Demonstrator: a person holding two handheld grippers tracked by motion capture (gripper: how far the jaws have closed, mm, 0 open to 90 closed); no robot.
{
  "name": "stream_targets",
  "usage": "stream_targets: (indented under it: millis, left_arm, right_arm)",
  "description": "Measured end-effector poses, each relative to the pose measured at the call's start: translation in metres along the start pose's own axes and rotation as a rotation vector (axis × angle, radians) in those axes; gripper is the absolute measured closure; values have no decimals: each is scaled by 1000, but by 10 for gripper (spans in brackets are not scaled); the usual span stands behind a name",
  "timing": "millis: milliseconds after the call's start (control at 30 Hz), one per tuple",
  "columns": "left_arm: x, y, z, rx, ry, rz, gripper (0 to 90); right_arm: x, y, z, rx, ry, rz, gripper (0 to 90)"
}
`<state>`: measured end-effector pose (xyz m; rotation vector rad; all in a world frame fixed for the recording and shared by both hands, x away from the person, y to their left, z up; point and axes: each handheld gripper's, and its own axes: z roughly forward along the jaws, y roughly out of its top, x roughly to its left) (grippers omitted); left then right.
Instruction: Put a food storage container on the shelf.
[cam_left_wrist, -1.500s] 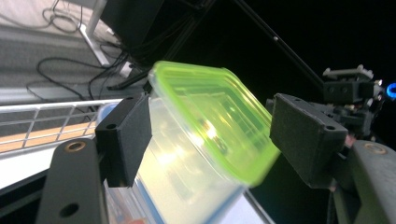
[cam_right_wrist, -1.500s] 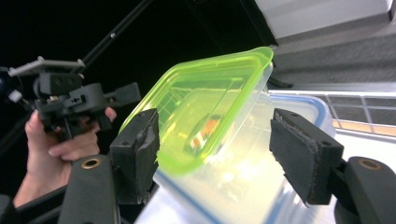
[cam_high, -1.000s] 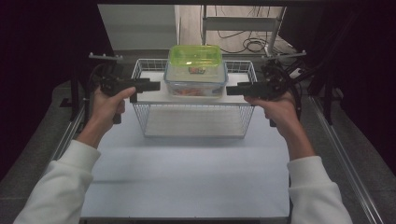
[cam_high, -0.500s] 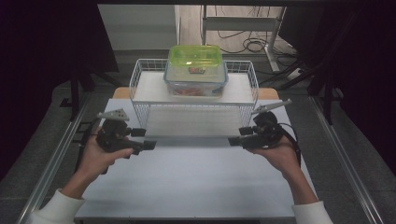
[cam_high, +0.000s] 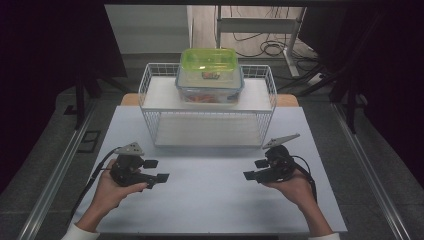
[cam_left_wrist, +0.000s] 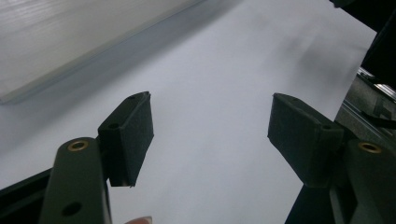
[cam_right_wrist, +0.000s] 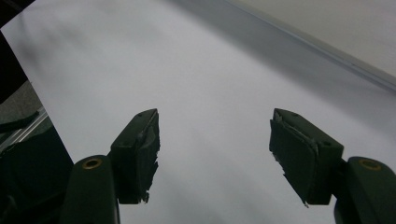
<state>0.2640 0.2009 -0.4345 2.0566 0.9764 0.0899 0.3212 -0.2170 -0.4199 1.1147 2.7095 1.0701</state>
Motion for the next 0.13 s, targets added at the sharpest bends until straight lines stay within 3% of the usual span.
stream_targets:
  millis: [133]
  left_arm:
    - [0, -1, -1, -9, 4, -3, 302]
  right_arm:
    - [0, -1, -2, -23, 2, -7, 312]
